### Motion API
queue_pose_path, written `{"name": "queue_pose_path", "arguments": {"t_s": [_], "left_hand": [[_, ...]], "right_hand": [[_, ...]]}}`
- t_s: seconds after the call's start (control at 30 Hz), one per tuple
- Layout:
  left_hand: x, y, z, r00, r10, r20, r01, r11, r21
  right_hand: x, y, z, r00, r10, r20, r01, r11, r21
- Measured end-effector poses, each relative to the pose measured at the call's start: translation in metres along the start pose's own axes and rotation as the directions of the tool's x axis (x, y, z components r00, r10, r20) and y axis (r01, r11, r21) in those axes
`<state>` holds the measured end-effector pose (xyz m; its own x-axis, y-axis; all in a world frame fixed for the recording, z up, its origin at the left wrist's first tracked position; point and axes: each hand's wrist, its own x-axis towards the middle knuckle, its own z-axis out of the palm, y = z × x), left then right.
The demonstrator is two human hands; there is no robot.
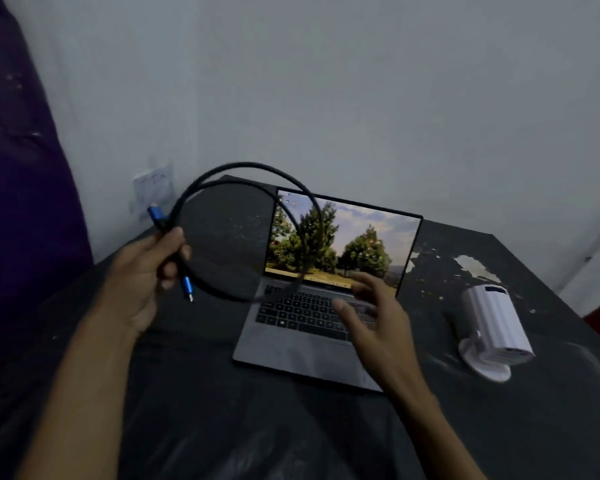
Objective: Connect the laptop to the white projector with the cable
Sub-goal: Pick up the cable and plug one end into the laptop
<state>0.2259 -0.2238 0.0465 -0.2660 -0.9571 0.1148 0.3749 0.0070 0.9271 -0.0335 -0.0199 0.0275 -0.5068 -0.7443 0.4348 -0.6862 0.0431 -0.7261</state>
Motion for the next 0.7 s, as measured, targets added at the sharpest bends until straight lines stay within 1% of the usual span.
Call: {"name": "queue_pose_path", "arguments": {"t_s": [0.07, 0.17, 0.23, 0.3, 0.37, 0.43, 0.5, 0.6, 0.7], "left_hand": [[0.009, -0.013, -0.010, 0.987, -0.043, -0.152, 0.018, 0.987, -0.158], [0.016, -0.046, -0.014, 0.923, -0.153, -0.354, 0.026, 0.941, -0.338], [0.016, -0.067, -0.014, 0.870, -0.229, -0.436, 0.025, 0.905, -0.425], [0.016, -0.082, -0.011, 0.834, -0.275, -0.478, 0.045, 0.898, -0.438], [0.016, -0.091, -0.004, 0.822, -0.282, -0.495, 0.066, 0.911, -0.408], [0.017, -0.095, 0.002, 0.824, -0.286, -0.490, 0.085, 0.916, -0.391], [0.017, -0.099, 0.005, 0.840, -0.295, -0.455, 0.112, 0.915, -0.387], [0.017, -0.103, 0.006, 0.860, -0.306, -0.408, 0.155, 0.919, -0.362], [0.018, -0.102, 0.004, 0.888, -0.294, -0.354, 0.199, 0.939, -0.280]], "right_hand": [[-0.001, -0.005, 0.022, 0.999, -0.010, 0.047, 0.010, 1.000, 0.004], [-0.002, -0.009, 0.055, 0.986, -0.018, 0.165, 0.015, 1.000, 0.018], [-0.001, -0.012, 0.076, 0.971, -0.034, 0.236, 0.032, 0.999, 0.011], [0.001, -0.016, 0.096, 0.955, -0.047, 0.293, 0.044, 0.999, 0.015], [0.007, -0.020, 0.115, 0.946, -0.066, 0.316, 0.066, 0.998, 0.013], [0.016, -0.023, 0.135, 0.944, -0.106, 0.312, 0.113, 0.994, -0.005], [0.026, -0.028, 0.152, 0.940, -0.138, 0.312, 0.158, 0.987, -0.039], [0.042, -0.031, 0.171, 0.950, -0.146, 0.275, 0.174, 0.981, -0.083], [0.057, -0.031, 0.183, 0.952, -0.165, 0.256, 0.200, 0.973, -0.119]]}}
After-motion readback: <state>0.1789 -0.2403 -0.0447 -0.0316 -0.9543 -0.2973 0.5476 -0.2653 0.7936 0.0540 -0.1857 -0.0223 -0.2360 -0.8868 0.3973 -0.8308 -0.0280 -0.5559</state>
